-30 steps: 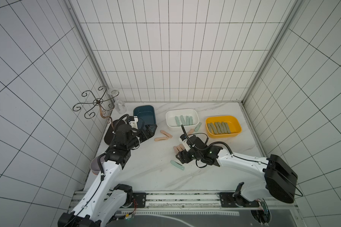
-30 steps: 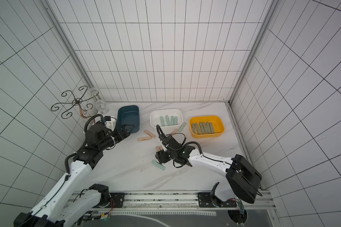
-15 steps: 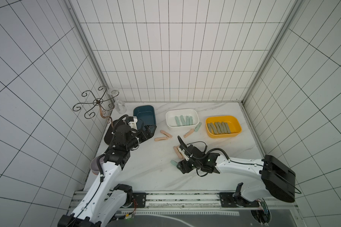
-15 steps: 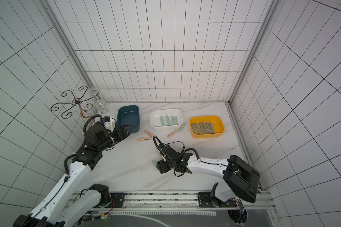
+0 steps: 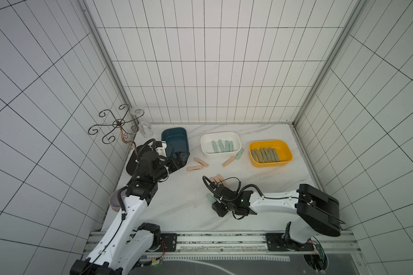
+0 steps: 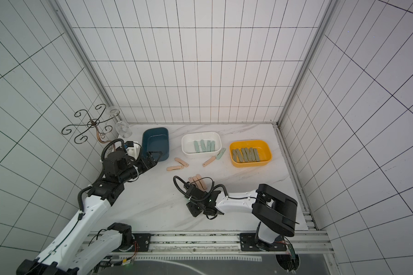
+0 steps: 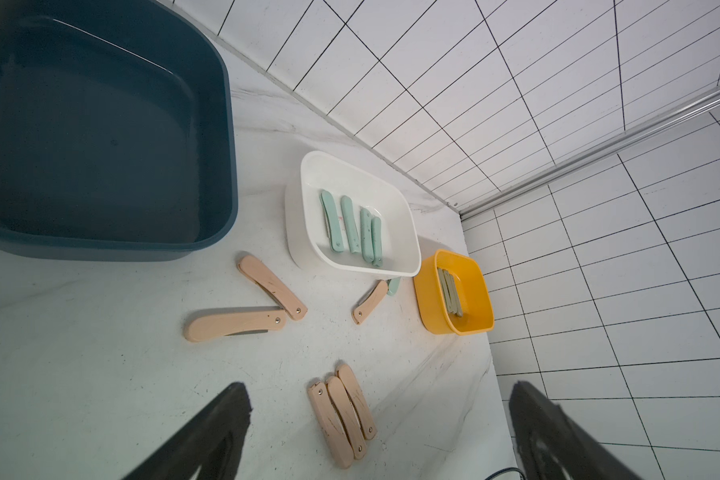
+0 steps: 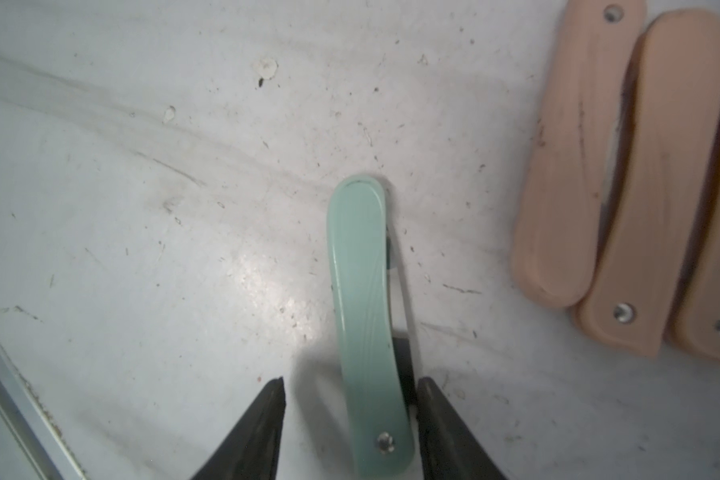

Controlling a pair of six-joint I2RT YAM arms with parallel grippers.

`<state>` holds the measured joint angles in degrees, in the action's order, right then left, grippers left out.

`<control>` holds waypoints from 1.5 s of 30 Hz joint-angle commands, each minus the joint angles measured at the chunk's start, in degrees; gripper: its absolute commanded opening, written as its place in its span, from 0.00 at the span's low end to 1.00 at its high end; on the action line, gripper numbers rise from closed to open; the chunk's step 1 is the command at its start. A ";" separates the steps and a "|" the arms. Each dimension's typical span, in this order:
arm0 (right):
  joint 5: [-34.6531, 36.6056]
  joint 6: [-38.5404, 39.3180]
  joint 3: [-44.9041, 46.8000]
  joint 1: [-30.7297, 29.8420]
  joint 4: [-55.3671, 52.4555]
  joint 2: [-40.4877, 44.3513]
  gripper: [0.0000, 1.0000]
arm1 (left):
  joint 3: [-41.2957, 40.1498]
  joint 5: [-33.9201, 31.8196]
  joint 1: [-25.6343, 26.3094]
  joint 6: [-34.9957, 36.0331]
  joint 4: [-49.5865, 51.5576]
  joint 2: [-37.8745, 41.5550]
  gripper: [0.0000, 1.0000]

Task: Place the fruit knives into the storage box by color
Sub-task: Pick up the fruit knife from the center of the board.

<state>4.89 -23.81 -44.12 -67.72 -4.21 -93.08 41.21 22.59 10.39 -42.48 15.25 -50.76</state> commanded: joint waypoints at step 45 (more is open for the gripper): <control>13.92 -1.16 -7.99 -2.09 -10.51 5.62 0.21 | 0.67 0.77 -0.34 -1.37 -3.12 -1.08 0.97</control>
<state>17.32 -24.62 -48.93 -70.67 -12.69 -90.59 41.21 22.98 10.37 -43.35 13.96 -51.75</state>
